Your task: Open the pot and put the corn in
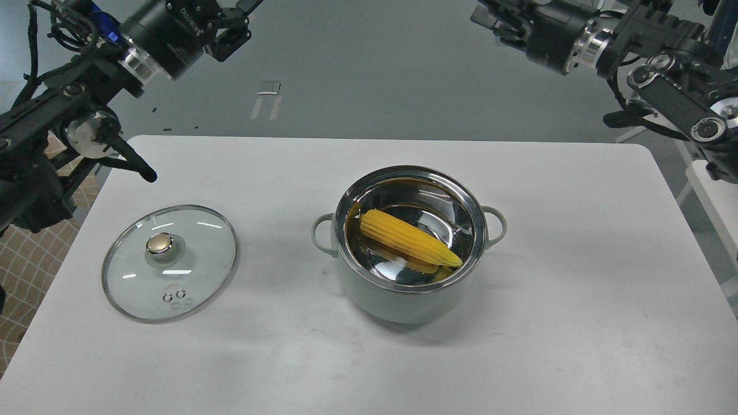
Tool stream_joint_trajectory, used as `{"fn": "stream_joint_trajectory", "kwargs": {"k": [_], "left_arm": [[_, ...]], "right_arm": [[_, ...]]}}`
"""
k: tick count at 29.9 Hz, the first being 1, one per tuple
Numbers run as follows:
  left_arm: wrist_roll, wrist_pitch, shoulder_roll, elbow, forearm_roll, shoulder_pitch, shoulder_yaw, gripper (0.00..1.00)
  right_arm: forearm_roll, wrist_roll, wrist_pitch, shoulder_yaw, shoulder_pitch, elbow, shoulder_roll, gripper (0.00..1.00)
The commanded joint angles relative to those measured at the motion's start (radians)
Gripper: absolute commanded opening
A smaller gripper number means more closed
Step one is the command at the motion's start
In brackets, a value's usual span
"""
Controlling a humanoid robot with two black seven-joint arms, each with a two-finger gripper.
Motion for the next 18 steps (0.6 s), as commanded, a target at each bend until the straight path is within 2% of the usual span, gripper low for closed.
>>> {"fn": "stream_joint_trajectory", "kwargs": {"k": [1, 4, 8, 18], "left_arm": [[0.000, -0.020, -0.075, 0.096, -0.008, 0.001, -0.002, 0.98], [0.009, -0.020, -0.132, 0.166, -0.023, 0.009, -0.002, 0.98], [0.012, -0.020, -0.200, 0.257, -0.069, 0.053, -0.013, 0.98], [0.012, -0.020, -0.238, 0.269, -0.079, 0.138, -0.125, 0.98]], "right_arm": [[0.153, 0.000, -0.004, 0.095, -0.088, -0.019, 0.008, 1.00], [0.179, 0.000, -0.004, 0.190, -0.159, -0.021, 0.020, 1.00], [0.182, 0.000, -0.004, 0.322, -0.255, -0.071, 0.099, 1.00], [0.182, 0.000, 0.001, 0.380, -0.309, -0.087, 0.120, 1.00]]}}
